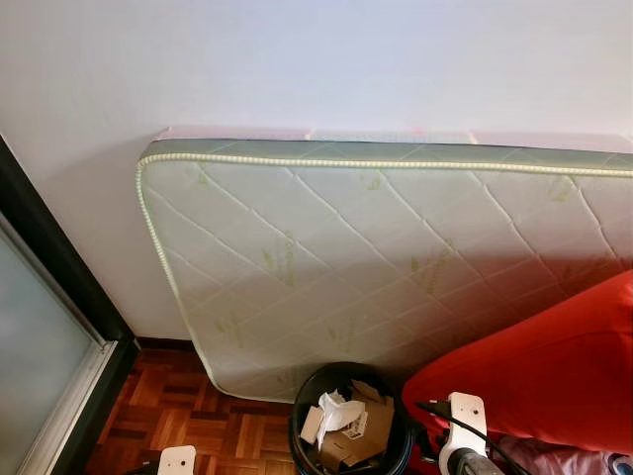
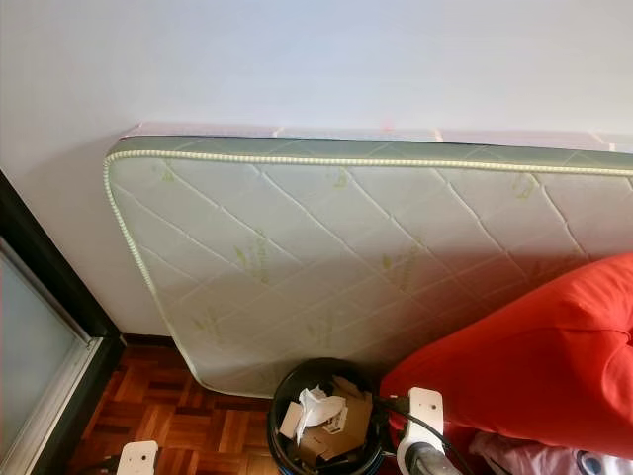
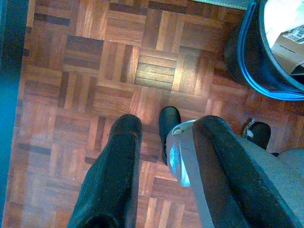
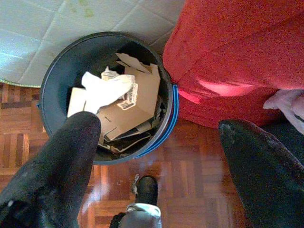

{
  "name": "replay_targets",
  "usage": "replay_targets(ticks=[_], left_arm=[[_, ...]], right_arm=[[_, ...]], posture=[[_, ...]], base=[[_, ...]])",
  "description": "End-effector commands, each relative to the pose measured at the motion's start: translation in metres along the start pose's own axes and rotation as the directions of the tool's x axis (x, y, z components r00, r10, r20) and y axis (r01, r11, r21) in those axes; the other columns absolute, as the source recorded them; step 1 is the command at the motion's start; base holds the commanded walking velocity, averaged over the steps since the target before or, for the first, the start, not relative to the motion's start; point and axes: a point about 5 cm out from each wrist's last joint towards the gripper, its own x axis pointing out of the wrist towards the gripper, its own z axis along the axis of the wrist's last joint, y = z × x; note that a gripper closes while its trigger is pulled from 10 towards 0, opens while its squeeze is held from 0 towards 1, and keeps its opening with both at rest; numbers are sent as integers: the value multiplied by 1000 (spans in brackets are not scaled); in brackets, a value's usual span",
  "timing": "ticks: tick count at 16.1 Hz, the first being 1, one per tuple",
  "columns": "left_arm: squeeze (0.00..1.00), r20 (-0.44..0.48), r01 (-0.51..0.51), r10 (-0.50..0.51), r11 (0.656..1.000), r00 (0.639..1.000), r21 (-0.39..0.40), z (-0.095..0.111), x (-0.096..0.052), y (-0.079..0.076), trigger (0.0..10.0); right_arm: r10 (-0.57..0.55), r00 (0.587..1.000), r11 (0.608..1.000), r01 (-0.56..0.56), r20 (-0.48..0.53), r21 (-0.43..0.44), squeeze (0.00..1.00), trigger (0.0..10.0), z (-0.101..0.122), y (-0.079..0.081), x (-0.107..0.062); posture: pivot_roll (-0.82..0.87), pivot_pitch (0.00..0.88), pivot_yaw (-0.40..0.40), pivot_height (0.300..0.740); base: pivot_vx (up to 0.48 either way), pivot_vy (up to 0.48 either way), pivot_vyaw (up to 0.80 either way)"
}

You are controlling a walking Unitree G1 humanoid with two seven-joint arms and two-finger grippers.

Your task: Clean up the room

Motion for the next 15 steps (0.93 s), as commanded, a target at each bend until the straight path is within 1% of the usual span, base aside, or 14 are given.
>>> replay_targets(ticks=[1,4,6,7,11,15], left_arm=[[0,-15,-11,11,1000,1000,1,-5,-1,4,10000],[0,-17,-7,7,1000,1000,5,-5,-1,4,10000],[0,-15,-1,1,1000,1000,6,-4,-1,3,10000],[0,-15,0,0,1000,1000,6,-4,-1,3,10000],[0,-12,7,-7,1000,1000,23,-3,-1,2,10000],[0,-11,9,-9,1000,1000,15,-4,-1,0,10000]], right_arm=[[-9,1000,1000,9,-3,2,0,10000,2,-2,0],[-3,1000,1000,3,-1,2,0,10000,3,-2,0],[-21,1000,999,21,2,-31,0,10000,5,-3,1],[-14,1000,1000,14,2,-7,0,10000,4,-2,1],[-20,1000,1000,20,2,-13,0,10000,4,-3,1],[-17,1000,1000,17,1,-12,0,10000,4,-3,1]], posture=[[15,0,-42,740],[14,0,-43,740],[8,0,-39,740],[8,0,-39,740],[14,0,-42,740],[13,0,-42,740]], base=[[0,0,0],[0,0,0],[0,0,0],[0,0,0],[0,0,0],[0,0,0]])
